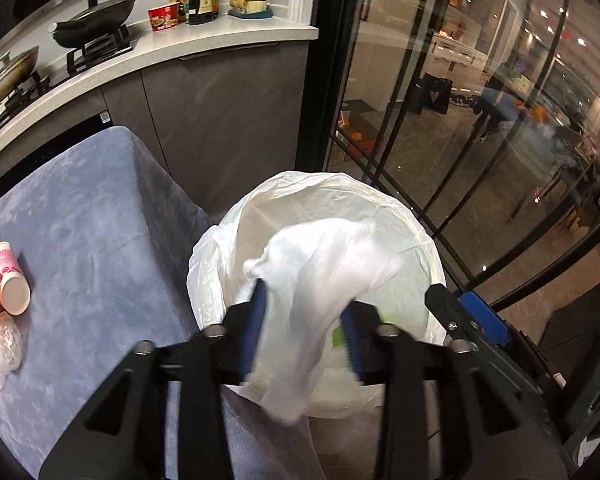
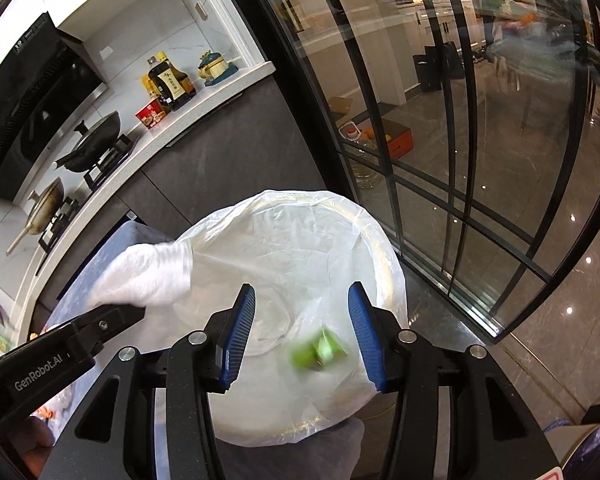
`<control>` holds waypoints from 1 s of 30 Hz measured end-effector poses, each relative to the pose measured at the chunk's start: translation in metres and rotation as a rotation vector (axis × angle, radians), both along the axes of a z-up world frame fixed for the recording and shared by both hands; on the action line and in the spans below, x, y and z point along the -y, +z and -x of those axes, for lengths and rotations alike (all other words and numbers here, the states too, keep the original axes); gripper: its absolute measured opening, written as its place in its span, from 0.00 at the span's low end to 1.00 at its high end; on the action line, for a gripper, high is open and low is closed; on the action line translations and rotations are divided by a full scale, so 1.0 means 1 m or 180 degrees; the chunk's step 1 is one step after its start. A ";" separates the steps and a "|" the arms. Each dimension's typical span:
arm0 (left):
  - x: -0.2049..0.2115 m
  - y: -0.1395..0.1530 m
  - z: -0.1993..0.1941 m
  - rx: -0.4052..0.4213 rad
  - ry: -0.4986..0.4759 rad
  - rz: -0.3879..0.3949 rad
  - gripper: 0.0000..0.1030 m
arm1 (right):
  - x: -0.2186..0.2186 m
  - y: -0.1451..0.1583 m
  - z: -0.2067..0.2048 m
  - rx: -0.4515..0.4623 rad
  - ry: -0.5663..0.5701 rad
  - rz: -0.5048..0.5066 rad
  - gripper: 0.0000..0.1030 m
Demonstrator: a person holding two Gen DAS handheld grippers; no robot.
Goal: Collect trash
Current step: 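Carry tissue and wasabi box to the bin and open both tools, then move both tools back over the table trash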
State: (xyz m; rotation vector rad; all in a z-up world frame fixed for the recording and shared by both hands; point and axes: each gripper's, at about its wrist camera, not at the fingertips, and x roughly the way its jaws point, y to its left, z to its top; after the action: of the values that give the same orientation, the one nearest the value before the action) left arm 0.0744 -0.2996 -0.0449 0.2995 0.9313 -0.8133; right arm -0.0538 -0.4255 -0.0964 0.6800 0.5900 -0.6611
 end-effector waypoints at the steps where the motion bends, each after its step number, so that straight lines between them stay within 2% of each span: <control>1: -0.001 0.001 -0.001 -0.0009 0.0012 0.0021 0.45 | 0.000 0.001 0.000 0.0004 -0.0007 0.0000 0.47; 7: -0.010 0.011 -0.006 0.0016 0.0058 0.0116 0.47 | 0.001 0.006 0.005 0.0061 -0.0064 -0.0006 0.52; 10: -0.018 0.016 -0.010 0.0013 0.0126 0.0172 0.52 | -0.003 0.011 0.007 0.0079 -0.0052 0.0030 0.52; 14: -0.035 0.024 -0.015 0.0045 0.0220 0.0242 0.52 | -0.013 0.021 0.005 0.0097 -0.0004 0.0110 0.53; 21: -0.086 0.040 -0.028 0.0143 0.0550 0.0359 0.54 | -0.047 0.042 -0.010 0.0131 0.0247 0.0309 0.56; 30: -0.174 0.052 -0.058 0.0180 0.1087 0.0475 0.56 | -0.108 0.057 -0.046 0.0173 0.0673 0.0451 0.56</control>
State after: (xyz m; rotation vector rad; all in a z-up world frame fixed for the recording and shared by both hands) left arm 0.1319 -0.1256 0.0075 0.0303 0.8348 -0.5526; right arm -0.0080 -0.3177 -0.0392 0.4938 0.5505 -0.4804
